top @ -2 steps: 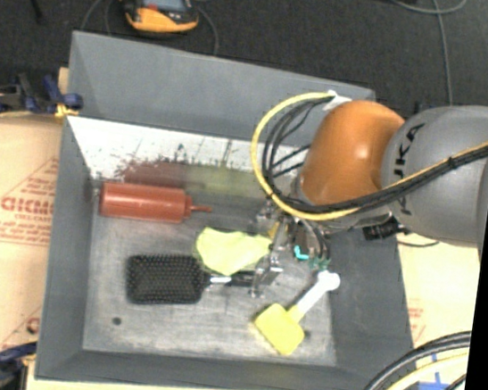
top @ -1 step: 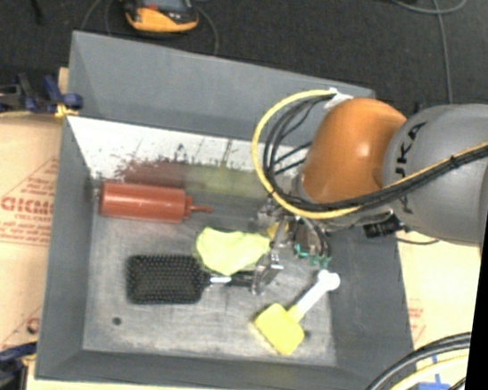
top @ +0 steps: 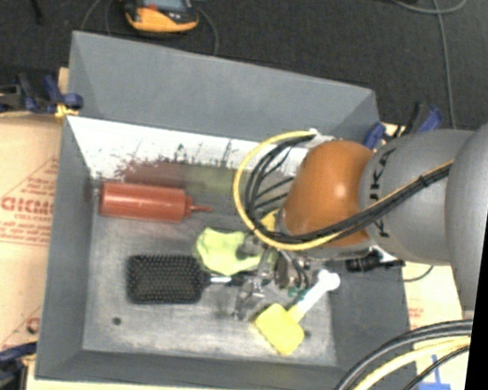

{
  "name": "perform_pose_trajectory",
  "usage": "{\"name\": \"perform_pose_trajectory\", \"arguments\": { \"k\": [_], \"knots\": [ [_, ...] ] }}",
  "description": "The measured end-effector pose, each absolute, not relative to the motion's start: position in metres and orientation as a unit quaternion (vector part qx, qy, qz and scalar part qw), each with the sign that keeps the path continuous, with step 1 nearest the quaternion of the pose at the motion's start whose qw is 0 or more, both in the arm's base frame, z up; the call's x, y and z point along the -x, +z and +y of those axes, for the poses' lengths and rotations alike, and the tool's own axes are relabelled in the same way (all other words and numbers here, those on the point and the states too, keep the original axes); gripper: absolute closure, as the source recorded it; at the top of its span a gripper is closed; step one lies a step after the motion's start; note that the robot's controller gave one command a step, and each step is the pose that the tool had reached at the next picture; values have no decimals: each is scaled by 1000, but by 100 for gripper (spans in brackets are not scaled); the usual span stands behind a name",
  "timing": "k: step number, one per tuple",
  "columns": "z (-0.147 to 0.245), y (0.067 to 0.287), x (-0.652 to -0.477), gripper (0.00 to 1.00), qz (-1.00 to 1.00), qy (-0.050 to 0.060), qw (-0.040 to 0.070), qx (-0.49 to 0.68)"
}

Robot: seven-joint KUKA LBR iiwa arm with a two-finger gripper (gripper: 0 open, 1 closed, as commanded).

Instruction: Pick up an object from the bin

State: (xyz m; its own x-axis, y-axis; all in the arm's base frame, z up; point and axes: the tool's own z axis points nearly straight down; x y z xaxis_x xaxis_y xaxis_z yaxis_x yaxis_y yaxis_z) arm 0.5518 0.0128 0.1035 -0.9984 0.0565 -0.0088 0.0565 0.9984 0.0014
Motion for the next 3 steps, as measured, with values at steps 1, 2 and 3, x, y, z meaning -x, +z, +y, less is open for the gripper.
{"name": "perform_pose_trajectory", "arguments": {
  "k": [1, 2, 3],
  "knots": [
    [16, 78, -527, 0, 1000, -1, 3, 7],
    [-7, 75, -591, 100, 995, 0, 8, 98],
    [-7, 75, -591, 100, 995, 0, 8, 98]
  ]
}}
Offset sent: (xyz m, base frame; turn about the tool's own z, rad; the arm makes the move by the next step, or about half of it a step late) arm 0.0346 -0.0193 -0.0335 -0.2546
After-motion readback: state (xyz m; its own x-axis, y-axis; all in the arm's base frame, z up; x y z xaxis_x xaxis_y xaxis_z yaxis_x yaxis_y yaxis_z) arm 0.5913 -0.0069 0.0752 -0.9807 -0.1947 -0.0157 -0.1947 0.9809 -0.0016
